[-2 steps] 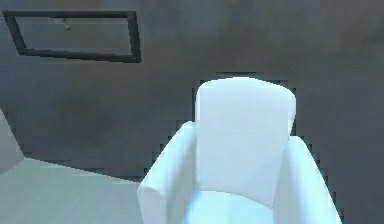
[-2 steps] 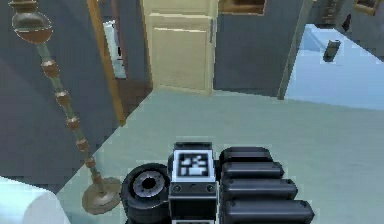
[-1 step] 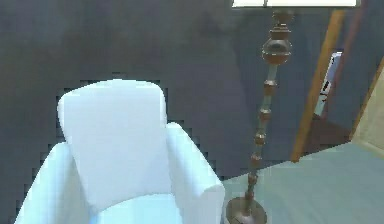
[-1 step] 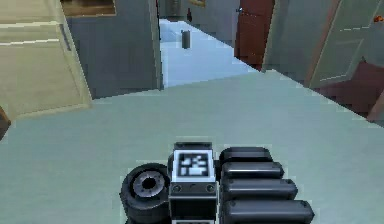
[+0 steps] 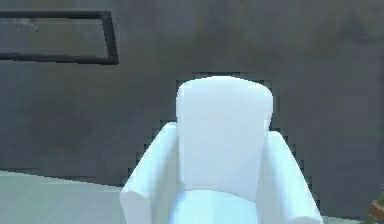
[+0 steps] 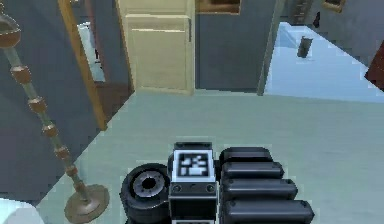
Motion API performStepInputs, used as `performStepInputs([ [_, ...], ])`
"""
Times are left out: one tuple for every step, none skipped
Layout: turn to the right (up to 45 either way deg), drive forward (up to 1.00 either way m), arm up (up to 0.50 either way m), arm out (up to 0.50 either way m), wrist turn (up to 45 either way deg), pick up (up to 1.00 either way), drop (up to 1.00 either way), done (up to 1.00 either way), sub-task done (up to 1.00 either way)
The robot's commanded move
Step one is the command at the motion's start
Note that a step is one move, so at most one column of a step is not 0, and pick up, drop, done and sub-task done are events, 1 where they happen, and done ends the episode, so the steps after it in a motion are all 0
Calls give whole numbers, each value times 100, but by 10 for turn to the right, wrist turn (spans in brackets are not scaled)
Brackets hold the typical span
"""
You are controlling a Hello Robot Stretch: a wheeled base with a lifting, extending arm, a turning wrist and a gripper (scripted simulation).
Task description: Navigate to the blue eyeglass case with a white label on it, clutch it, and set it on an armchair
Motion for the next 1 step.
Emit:
performStepInputs([
  [0,25,0,0,0,0,0,0,0],
])
